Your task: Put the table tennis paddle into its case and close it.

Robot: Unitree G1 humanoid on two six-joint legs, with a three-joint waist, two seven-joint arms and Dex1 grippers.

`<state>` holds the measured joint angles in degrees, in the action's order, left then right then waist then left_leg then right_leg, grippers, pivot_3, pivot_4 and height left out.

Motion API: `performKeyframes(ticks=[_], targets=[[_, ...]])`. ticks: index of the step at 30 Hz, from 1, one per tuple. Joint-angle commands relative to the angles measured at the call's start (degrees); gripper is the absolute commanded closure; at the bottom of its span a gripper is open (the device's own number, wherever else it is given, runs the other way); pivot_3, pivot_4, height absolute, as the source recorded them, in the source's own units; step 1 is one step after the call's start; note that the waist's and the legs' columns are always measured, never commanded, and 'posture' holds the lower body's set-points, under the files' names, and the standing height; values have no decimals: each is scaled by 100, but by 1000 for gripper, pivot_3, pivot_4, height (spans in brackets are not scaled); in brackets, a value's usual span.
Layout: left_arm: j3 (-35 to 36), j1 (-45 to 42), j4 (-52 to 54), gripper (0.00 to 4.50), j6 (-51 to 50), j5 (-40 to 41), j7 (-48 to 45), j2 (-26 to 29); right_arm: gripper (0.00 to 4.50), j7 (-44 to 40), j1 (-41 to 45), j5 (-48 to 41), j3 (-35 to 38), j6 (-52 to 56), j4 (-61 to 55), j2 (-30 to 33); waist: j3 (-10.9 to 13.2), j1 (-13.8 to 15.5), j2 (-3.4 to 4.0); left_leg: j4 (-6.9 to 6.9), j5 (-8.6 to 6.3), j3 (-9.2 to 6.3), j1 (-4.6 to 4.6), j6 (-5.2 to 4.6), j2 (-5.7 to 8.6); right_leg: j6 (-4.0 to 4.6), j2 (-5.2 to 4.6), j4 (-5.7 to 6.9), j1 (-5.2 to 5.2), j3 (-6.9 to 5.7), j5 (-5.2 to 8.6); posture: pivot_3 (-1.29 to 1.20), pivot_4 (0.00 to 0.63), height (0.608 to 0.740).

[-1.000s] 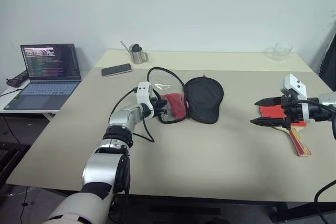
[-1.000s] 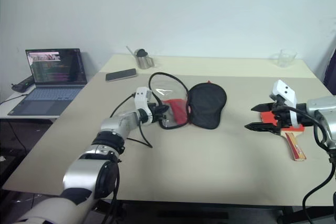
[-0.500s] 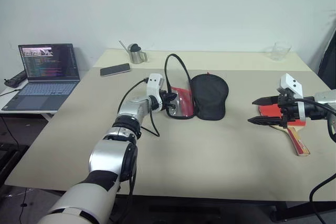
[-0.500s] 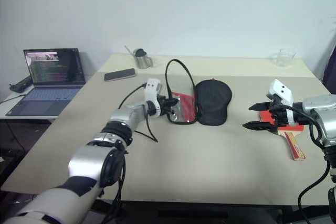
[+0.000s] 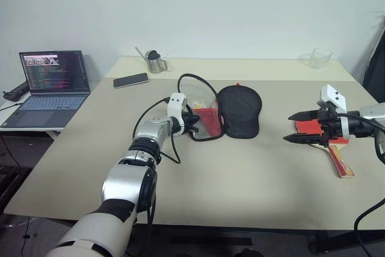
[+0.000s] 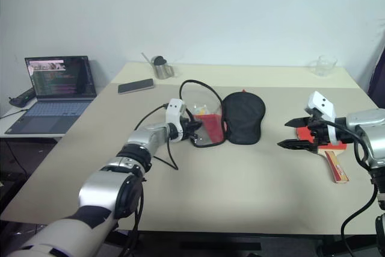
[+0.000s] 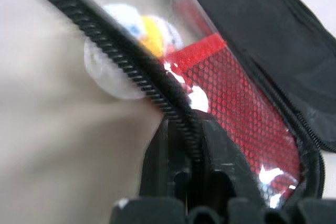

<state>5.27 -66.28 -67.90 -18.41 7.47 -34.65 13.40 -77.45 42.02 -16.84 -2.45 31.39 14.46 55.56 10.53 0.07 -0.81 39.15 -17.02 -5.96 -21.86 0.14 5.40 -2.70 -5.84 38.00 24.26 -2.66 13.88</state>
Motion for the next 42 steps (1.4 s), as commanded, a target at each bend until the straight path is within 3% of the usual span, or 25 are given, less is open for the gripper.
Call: performKeyframes(ticks=[1, 7, 15, 21, 27, 33, 42], targets=[[44, -13, 268, 2794, 7, -21, 64, 99, 0, -16, 136, 11, 55, -117, -7, -9, 0, -4, 0, 0, 0, 0, 0, 0, -1, 0, 0, 0, 0, 0, 0, 0, 150, 740], [-204, 376, 1204, 594, -259, -33, -582, 443, 0, 124, 29, -10, 134, -74, -64, -44, 0, -23, 0, -1, 0, 5, 0, 0, -1, 0, 1, 3, 6, 8, 0, 0, 150, 740], [-404, 2317, 5136, 594, -1567, 709, -2088, 1582, 0, 1240, -266, 8, 570, 567, -152, 0, -1, -26, 1, -6, 0, 6, -1, 0, -3, 2, 2, 3, 13, 19, -1, 0, 150, 740], [158, 3146, 6919, 594, -1833, 1871, -3119, 2473, 0, 2535, -805, -112, 1249, 1879, -858, -126, -1, -14, 3, -6, 0, 3, -1, 0, -5, 5, 1, 1, 11, 18, -1, 0, 150, 740], [224, 2965, 7104, 594, -1645, 2259, -3268, 2573, 0, 4086, -1365, 86, 1967, 3185, -1626, -588, -7, 12, 9, -3, 0, 1, 14, -1, -4, 8, 0, 2, -9, 15, -4, 0, 150, 740], [-33, 2785, 6844, 594, -1446, 2238, -3319, 2391, 0, 5132, -1702, 222, 2317, 3422, -2013, -1164, -7, -7, 9, -4, 1, 6, 15, -3, -4, 8, 3, 5, -8, 18, -5, 0, 150, 740], [-170, 2628, 6568, 594, -1286, 2213, -3330, 2361, 0, 6213, -1726, 468, 2578, 3207, -1410, -1805, -7, -34, 10, -8, 1, 18, 23, -4, -7, 8, 10, 7, -7, 34, -5, 0, 150, 740]])
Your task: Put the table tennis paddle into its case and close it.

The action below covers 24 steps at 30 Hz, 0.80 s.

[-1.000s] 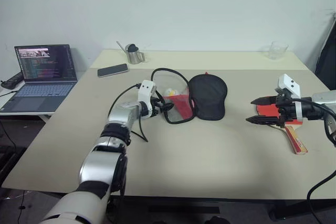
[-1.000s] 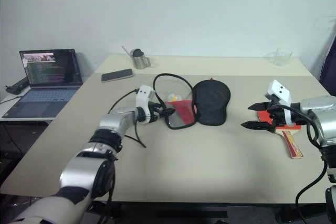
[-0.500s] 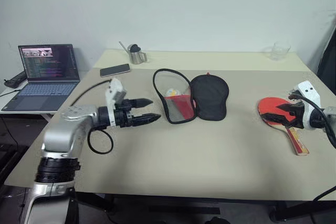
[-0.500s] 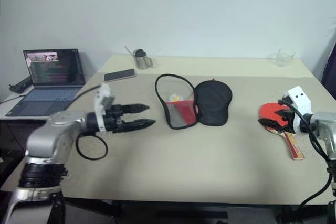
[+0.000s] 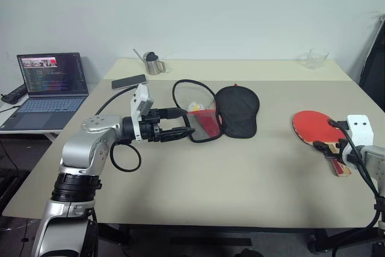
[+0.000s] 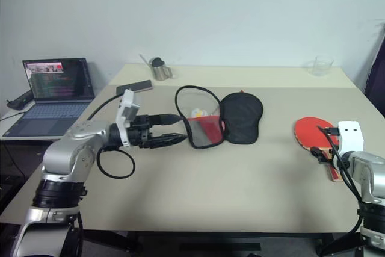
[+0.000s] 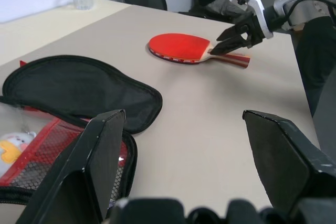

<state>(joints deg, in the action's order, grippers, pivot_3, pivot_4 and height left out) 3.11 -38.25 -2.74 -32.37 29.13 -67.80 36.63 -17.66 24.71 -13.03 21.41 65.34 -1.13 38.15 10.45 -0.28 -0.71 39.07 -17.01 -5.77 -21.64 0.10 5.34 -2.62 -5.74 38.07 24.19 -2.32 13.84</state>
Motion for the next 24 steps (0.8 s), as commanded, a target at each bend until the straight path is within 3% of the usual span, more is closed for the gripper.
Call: performKeyframes(ticks=[1, 12, 15, 24], targets=[[51, -184, 49, 594, 110, 54, -12, 42, 0, 276, 15, 92, 182, -217, 238, -109, 0, 1, 0, 0, 0, 0, 0, 0, 0, 0, 0, 0, 0, 0, 0, 0, 150, 740], [89, -41, 252, 594, 64, 57, 230, 42, 0, 547, 349, 102, -55, -849, 1268, -590, -16, -82, -30, -4, -2, 21, 51, -3, -13, 3, 23, 0, -35, 23, -6, 0, 150, 740], [98, 11, 284, 562, 75, 59, 315, 32, 550, 634, 540, 174, -96, -1249, 1649, -662, -18, -145, -32, -11, -12, 20, 92, -22, -15, 2, 28, -9, -78, 25, -5, 0, 150, 740], [135, 46, 287, 562, 87, 80, 476, 78, 3205, 731, 915, 233, -276, -1756, 2216, -826, -23, -160, -41, -9, -8, 29, 97, -13, -31, 8, 53, -9, -78, 35, -14, 0, 150, 740]])
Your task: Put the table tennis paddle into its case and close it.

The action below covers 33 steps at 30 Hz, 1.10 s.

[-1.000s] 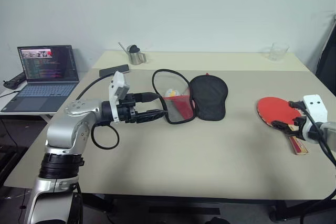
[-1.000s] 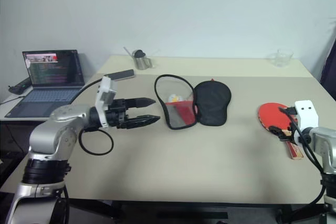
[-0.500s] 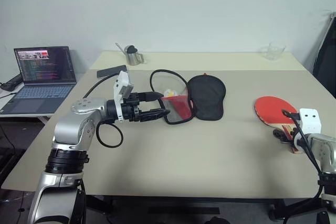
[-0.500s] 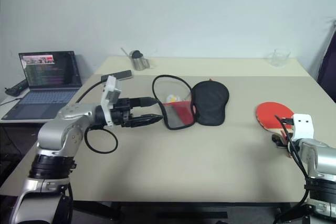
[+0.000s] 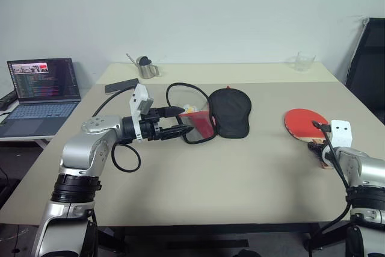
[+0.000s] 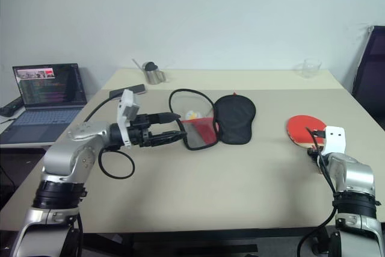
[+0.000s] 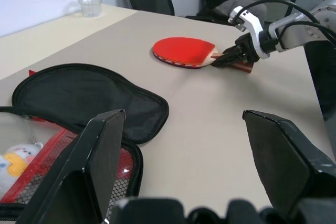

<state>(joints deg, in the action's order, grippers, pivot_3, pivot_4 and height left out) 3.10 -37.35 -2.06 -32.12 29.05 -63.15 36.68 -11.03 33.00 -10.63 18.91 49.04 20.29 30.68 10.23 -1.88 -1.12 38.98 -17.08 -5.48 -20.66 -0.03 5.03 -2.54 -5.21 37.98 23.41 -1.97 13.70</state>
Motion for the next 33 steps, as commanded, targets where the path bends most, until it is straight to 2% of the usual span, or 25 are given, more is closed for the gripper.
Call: performKeyframes(ticks=[1, 7, 11, 17, 21, 26, 29, 33], targets=[[153, -51, 216, 562, 58, 100, 22, 78, 3342, 74, 103, 2, -33, -129, 70, -94, -1, 0, -1, 0, 0, 1, 0, 0, -1, 1, 0, -1, 0, 0, -1, 0, 150, 740], [273, -120, 185, 562, 52, 169, 11, 149, 3356, 51, 362, -157, -26, 137, -537, -209, -1, -13, -2, -1, 0, 25, -3, 1, -38, 18, 16, -9, 10, 7, -13, 0, 150, 740], [481, -8, 25, 562, 136, 55, 33, 411, 3356, 80, 996, -315, -53, 547, -1106, -260, 12, -30, 16, -12, 2, 68, -21, 6, -65, 31, 34, 13, 61, 34, -20, 0, 150, 740], [684, 156, -330, 562, 393, -158, 138, 767, 3357, 101, 1874, -451, -341, 645, -914, -746, 16, -40, 24, -25, -3, 100, -29, 7, -72, 34, 48, -1, 86, 73, -22, 0, 150, 740], [750, 265, -490, 562, 578, -311, 224, 936, 3360, 195, 2616, -365, -627, 31, 32, -1457, 17, -48, 23, -25, -6, 103, -28, 7, -72, 34, 48, -2, 88, 79, -22, 0, 150, 740], [791, 589, 22, 562, 411, -163, 421, 816, 3370, 982, 3427, -171, -591, -1273, 1843, -2379, 17, -45, 24, -28, -7, 109, -33, 10, -70, 34, 48, 2, 102, 90, -22, 0, 150, 740], [847, 808, 272, 562, 291, -115, 603, 792, 3371, 1297, 3718, -118, -558, -1712, 2525, -2638, 17, -23, 23, -29, -10, 107, -49, 15, -69, 35, 47, -5, 117, 90, -22, 0, 150, 740], [953, 1086, 643, 562, 125, 3, 763, 816, 3371, 1549, 3982, -74, -598, -1913, 3206, -2772, 17, -30, 23, -14, -8, 107, -123, 16, -67, 36, 44, 9, 192, 90, -25, 0, 150, 740]])
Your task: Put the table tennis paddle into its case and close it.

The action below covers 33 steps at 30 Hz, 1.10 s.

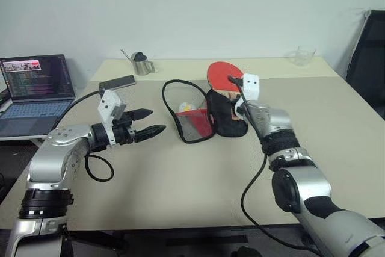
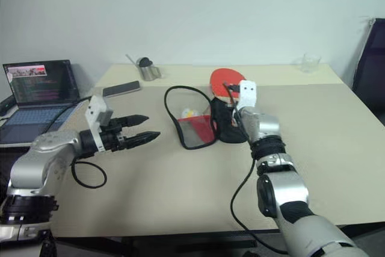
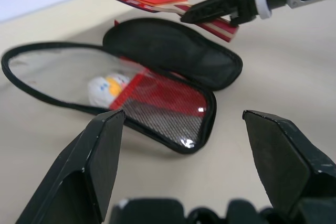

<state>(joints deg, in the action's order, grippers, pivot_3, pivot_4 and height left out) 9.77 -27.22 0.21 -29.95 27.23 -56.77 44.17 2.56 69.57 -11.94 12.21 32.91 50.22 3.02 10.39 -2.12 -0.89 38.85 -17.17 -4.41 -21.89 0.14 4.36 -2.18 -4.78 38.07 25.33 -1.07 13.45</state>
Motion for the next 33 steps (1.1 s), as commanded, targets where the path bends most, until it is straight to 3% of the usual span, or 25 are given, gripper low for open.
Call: performKeyframes(ticks=[1, 11, 33], targets=[[310, 121, 493, 562, -131, 219, 155, 69, 3371, 211, 359, 52, 64, -318, 325, -29, 0, -13, 0, -2, 0, 1, 0, 0, -1, 0, 0, -1, 2, 0, 0, 0, 150, 740], [383, 298, 831, 562, -354, 356, 402, 65, 3371, 199, 339, 289, -199, -350, 769, -247, 0, -136, 0, -5, 0, 7, 0, 0, -3, 0, 4, 2, 4, 7, 0, 0, 150, 740], [276, 271, 1167, 562, -602, 476, 600, 24, 3371, 485, 615, 221, 87, -930, 1825, -438, 0, -140, 0, -5, 0, 9, 2, 0, -4, 0, 6, 3, 5, 11, 0, 0, 150, 740]])
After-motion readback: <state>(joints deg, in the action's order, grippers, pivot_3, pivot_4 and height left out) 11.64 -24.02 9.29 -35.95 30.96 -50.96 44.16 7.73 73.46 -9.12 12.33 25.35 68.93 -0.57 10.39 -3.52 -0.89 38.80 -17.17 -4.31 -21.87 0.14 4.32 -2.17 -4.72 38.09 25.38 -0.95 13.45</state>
